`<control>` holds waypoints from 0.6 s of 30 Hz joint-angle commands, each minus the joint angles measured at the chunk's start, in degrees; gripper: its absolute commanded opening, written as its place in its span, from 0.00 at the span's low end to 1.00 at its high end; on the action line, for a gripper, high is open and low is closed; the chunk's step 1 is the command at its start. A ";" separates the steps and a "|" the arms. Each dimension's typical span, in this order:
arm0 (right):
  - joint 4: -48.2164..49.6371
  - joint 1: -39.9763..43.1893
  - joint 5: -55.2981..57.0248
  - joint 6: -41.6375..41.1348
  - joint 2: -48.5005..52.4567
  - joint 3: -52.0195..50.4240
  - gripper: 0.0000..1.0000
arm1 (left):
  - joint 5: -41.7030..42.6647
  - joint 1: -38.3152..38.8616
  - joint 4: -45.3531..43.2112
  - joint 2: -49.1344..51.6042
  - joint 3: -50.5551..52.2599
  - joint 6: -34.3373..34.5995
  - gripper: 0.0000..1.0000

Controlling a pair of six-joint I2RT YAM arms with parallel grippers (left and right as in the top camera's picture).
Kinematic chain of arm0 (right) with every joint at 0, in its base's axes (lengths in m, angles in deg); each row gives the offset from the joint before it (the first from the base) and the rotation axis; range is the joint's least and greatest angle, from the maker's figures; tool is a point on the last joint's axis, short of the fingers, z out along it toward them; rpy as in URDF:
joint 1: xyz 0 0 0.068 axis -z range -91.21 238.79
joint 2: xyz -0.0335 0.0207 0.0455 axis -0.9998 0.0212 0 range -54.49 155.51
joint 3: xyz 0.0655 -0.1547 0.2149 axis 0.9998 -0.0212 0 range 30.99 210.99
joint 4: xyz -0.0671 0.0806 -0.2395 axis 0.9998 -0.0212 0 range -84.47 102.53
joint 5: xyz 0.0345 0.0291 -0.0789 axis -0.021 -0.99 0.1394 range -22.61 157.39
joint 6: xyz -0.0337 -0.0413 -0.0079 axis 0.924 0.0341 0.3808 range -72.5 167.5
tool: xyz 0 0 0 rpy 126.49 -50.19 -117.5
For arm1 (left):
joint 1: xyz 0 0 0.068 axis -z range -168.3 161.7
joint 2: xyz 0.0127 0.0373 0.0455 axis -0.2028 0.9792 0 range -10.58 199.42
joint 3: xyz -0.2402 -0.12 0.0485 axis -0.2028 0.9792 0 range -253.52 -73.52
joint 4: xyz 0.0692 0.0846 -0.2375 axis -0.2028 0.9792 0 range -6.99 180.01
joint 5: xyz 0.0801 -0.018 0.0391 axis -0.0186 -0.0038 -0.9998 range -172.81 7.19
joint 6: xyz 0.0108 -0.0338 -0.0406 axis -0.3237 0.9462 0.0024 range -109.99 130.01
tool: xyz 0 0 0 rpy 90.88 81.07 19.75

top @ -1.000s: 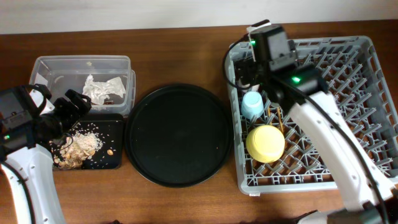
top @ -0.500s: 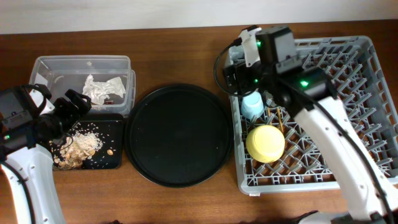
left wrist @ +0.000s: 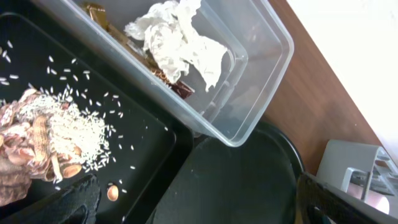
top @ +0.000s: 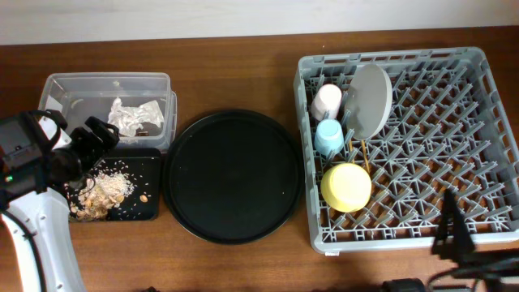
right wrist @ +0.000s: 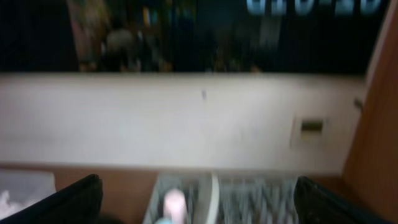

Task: Sort waste into correct bins and load items into the dishwasher rack

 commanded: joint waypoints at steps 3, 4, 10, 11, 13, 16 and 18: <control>21.38 2.60 -1.14 -11.87 -16.02 -32.37 0.98 | 0.37 -0.15 0.13 -0.22 -0.72 -0.52 0.99; 28.24 2.60 -2.21 -11.87 -17.07 -37.13 0.98 | 0.37 -0.15 0.13 -0.22 -0.72 -0.55 0.99; 54.40 2.54 -2.95 -10.67 -22.12 -63.80 0.98 | 0.37 -0.15 0.13 -0.22 -0.72 -0.55 0.99; 54.31 2.54 -2.99 -9.49 -22.14 -65.57 0.98 | 0.37 -0.15 0.13 -0.22 -0.72 -0.55 0.99; 53.51 2.47 -2.99 -7.67 -22.14 -71.41 0.99 | 0.37 -0.15 0.13 -0.22 -0.72 -0.52 0.99; 43.30 1.73 -2.38 -7.32 -22.14 -72.19 0.98 | 0.37 -0.15 0.13 -0.22 -0.72 -0.55 0.99; 43.41 0.24 -2.54 -7.32 -22.14 -72.19 0.98 | 0.37 -0.15 0.13 -0.22 -0.72 -0.55 0.99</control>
